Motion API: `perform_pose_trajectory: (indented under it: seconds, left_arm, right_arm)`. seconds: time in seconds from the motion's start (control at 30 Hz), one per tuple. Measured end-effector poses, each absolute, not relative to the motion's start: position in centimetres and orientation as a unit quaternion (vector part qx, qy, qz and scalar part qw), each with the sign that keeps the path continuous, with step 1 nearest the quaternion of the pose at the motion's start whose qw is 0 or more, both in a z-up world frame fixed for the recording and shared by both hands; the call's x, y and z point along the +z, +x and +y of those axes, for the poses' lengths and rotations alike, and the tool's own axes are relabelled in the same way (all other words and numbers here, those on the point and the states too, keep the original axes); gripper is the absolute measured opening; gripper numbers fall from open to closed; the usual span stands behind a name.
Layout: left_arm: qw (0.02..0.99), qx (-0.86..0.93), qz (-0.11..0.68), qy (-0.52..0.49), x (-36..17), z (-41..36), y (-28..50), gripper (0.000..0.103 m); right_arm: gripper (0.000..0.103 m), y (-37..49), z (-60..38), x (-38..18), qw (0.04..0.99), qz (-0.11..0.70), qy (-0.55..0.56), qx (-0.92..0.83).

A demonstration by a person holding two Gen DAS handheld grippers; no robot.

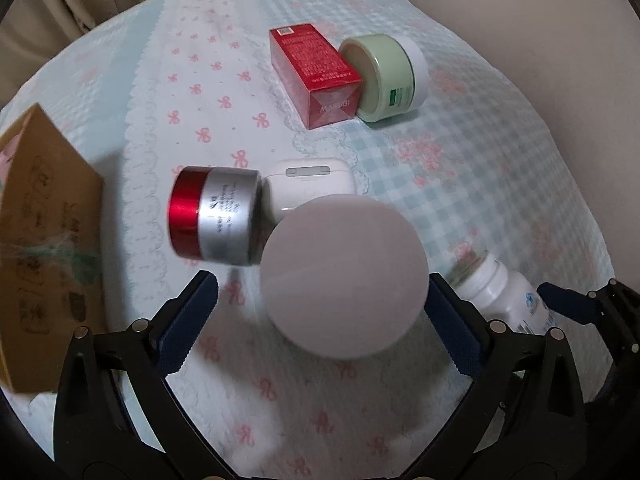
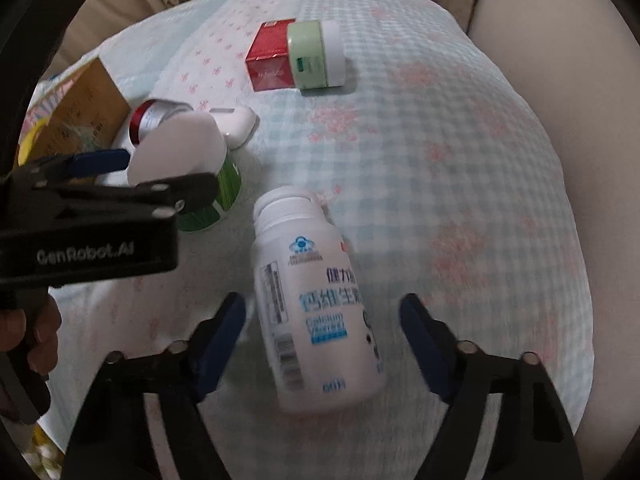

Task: Organize rigid objects
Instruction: 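Grasp the white-lidded green jar with the left tool while the right tool grasps the vitamin bottle, then carry the green jar and vitamin bottle into the box and release both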

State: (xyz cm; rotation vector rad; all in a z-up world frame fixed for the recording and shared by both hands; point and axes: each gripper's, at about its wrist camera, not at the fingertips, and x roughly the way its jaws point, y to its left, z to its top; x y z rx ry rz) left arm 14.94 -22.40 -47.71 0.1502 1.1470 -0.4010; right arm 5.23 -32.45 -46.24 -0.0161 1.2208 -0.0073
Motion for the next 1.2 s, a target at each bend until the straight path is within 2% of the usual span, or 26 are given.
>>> perform_pose_trajectory:
  seconds: [0.03, 0.1, 0.27, 0.33, 0.8, 1.0, 1.2]
  left_arm:
    - [0.817, -0.187, 0.541, 0.074, -48.0, -22.6, 15.2, 0.092]
    - [0.812, -0.188, 0.548, 0.070, -48.3, -22.7, 15.5, 0.087]
    - [0.803, -0.199, 0.558, 0.062, -49.0, -23.4, 15.7, 0.069]
    - [0.806, -0.195, 0.555, 0.071, -49.0, -23.7, 15.5, 0.070]
    - [0.808, -0.185, 0.555, 0.064, -47.8, -22.9, 15.1, 0.069]
    - [0.818, -0.175, 0.546, 0.052, -44.7, -21.2, 14.0, 0.069]
    - [0.833, -0.166, 0.528, 0.012, -38.0, -18.3, 12.3, 0.069]
  right_arm:
    - [0.067, 5.4, -32.3, -46.3, 0.820, 0.572, -0.015, 0.000]
    - [0.066, 5.8, -31.8, -46.4, 0.823, 0.567, -0.027, 0.007]
    - [0.053, 6.3, -30.7, -47.0, 0.819, 0.570, -0.057, 0.020]
    - [0.049, 6.4, -30.3, -47.2, 0.817, 0.572, -0.074, 0.015]
    - [0.048, 6.5, -30.8, -46.3, 0.816, 0.576, -0.046, 0.006]
    - [0.048, 6.0, -31.1, -44.4, 0.822, 0.568, -0.033, -0.001]
    - [0.048, 5.6, -31.2, -39.7, 0.833, 0.553, -0.009, -0.013]
